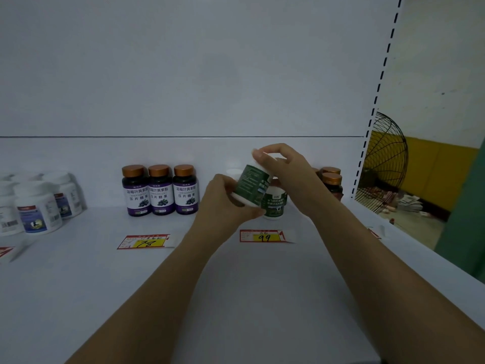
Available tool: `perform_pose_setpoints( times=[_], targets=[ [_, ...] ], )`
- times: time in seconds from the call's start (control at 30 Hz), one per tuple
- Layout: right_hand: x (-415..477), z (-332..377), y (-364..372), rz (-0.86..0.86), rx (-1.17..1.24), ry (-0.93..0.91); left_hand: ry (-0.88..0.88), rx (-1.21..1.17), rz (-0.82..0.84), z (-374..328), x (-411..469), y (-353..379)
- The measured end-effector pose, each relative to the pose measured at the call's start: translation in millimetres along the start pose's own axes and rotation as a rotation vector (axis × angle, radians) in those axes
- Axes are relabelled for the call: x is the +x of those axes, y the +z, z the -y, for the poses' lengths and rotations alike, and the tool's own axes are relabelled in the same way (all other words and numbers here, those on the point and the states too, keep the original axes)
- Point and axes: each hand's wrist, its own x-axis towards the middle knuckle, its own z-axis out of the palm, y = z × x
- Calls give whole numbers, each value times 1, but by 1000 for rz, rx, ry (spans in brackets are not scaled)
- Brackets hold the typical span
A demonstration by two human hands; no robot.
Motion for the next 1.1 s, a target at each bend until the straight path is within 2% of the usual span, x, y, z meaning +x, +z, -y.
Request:
perform_pose_setpoints(
  times=[0.17, 0.23, 0.27, 0.33, 0.4, 0.47, 0.57, 0.67, 0.73, 0.87, 0.97, 1.1],
  targets=[
    [-3, -1, -11, 66, 225, 24, -145, -193, 273, -7, -1, -4],
    [-3, -1, -12, 114, 271, 12, -209, -333, 305, -7, 1, -4],
    [-3, 0, -11, 142, 280, 8, -225, -368, 301, -7, 0, -5],
    [-3, -1, -9, 163, 231, 2, -180, -288, 243, -5, 1, -4],
    [-3, 0, -4, 124, 142, 9, -109, -158, 158, -3, 1, -3],
    [-3, 1, -2, 72, 106, 24, -96, -147, 122, -3, 1, -3],
    [-3, 0, -9, 59, 203, 18, -120, -205, 170, -6, 0, -4],
    [-5, 0, -13, 171, 310, -11, -145, -209, 221, -8, -1, -5],
    [-5, 0, -9, 197, 246, -16, -130, -177, 177, -7, -1, -4],
    [-5, 2, 1, 79, 56, -16, -96, -105, 69, -6, 1, -3],
    [-5, 1, -6, 67, 149, -2, -110, -175, 132, -7, 0, -4],
    [-6, 1, -12, 192, 330, 36, -95, -183, 249, -8, -1, -5]
  ],
)
